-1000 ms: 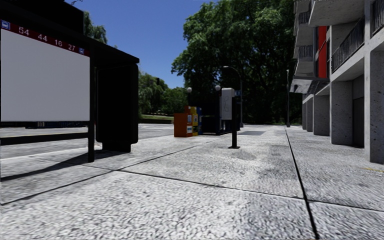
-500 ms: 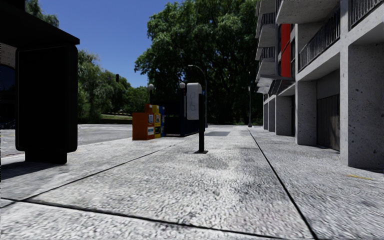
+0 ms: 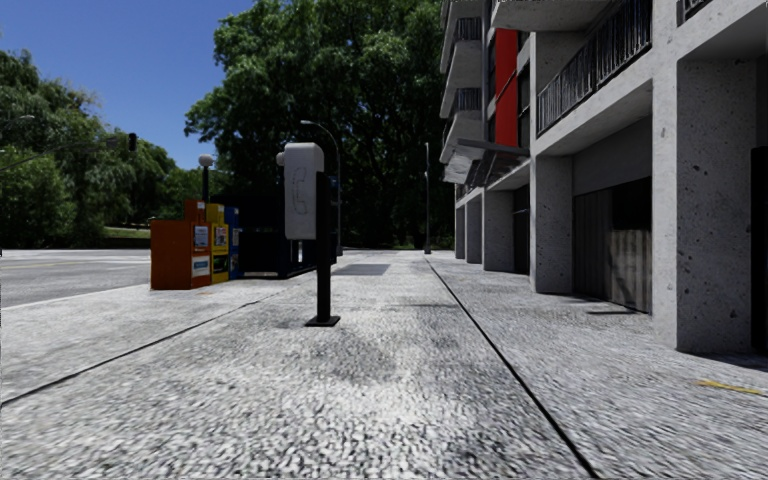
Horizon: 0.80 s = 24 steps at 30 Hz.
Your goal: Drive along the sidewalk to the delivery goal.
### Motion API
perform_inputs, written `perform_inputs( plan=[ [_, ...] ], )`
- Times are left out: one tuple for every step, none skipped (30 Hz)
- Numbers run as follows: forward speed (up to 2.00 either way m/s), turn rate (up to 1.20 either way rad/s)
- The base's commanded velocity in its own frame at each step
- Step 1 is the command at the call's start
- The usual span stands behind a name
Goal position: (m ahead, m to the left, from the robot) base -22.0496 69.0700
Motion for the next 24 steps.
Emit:
perform_inputs(
  plan=[
    [2.00,-0.49],
    [2.00,-0.49],
    [2.00,-0.49],
    [2.00,-0.49],
    [2.00,-0.49],
    [2.00,-0.49],
    [2.00,-0.45],
    [2.00,-0.45],
    [2.00,-0.40],
    [2.00,-0.38],
    [2.00,-0.37],
    [2.00,-0.37],
    [2.00,-0.33],
    [2.00,-0.30],
    [2.00,0.00],
    [2.00,0.00],
    [2.00,0.00],
    [2.00,0.00],
    [2.00,0.00],
    [2.00,0.00],
    [2.00,0.00],
    [2.00,0.00],
    [2.00,0.00],
    [2.00,0.00]
  ],
)
